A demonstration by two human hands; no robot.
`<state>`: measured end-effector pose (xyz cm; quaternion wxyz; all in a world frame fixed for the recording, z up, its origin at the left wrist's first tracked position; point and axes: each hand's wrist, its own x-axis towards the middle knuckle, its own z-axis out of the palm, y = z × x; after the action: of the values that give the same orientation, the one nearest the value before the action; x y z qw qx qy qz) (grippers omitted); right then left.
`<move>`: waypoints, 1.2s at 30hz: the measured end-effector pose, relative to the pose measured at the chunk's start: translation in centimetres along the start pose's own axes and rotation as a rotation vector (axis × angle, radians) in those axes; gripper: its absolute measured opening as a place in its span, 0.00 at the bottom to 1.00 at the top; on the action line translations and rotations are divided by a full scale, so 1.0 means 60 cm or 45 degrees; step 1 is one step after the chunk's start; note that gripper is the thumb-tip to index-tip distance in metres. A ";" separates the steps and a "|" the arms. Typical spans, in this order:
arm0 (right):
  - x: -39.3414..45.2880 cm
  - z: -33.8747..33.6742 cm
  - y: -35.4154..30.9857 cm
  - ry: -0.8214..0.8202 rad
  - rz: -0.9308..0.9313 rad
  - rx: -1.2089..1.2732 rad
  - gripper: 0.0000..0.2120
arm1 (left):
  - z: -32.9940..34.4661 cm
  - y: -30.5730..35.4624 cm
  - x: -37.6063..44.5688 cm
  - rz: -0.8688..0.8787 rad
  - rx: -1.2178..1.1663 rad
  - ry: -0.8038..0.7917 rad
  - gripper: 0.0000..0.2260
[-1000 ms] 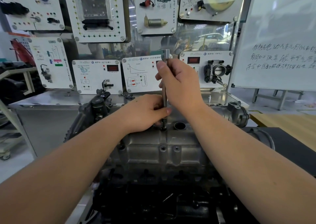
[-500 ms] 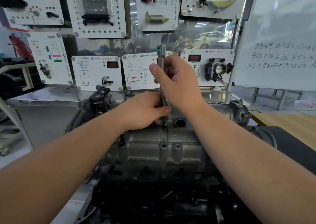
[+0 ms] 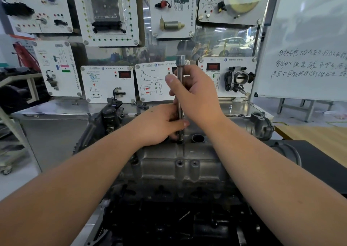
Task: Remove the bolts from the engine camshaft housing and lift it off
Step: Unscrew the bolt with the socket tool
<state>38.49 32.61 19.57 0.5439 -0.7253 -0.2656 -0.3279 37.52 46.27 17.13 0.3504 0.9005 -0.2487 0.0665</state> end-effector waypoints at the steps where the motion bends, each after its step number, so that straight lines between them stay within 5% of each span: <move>1: 0.001 0.000 0.001 0.018 0.001 -0.021 0.11 | 0.000 0.001 0.000 0.002 0.009 0.000 0.05; 11: 0.005 -0.003 0.004 0.019 0.005 -0.032 0.13 | 0.000 -0.003 0.003 0.003 0.066 -0.070 0.03; 18: 0.007 -0.001 0.006 0.136 -0.039 -0.059 0.13 | 0.002 -0.008 0.011 -0.001 0.056 -0.021 0.13; 24: 0.009 0.000 0.006 0.027 0.019 0.007 0.14 | 0.001 -0.011 0.010 0.018 0.010 -0.051 0.05; 29: 0.007 0.000 0.004 0.034 -0.036 -0.001 0.07 | 0.001 -0.010 0.012 -0.004 0.051 -0.024 0.09; 36: 0.008 -0.002 0.005 0.111 -0.007 0.000 0.11 | 0.002 -0.006 0.009 0.038 0.066 -0.051 0.06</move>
<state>39.00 32.42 19.81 0.5539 -0.7096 -0.2438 -0.3607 38.14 46.19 16.98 0.3210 0.9066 -0.2673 0.0602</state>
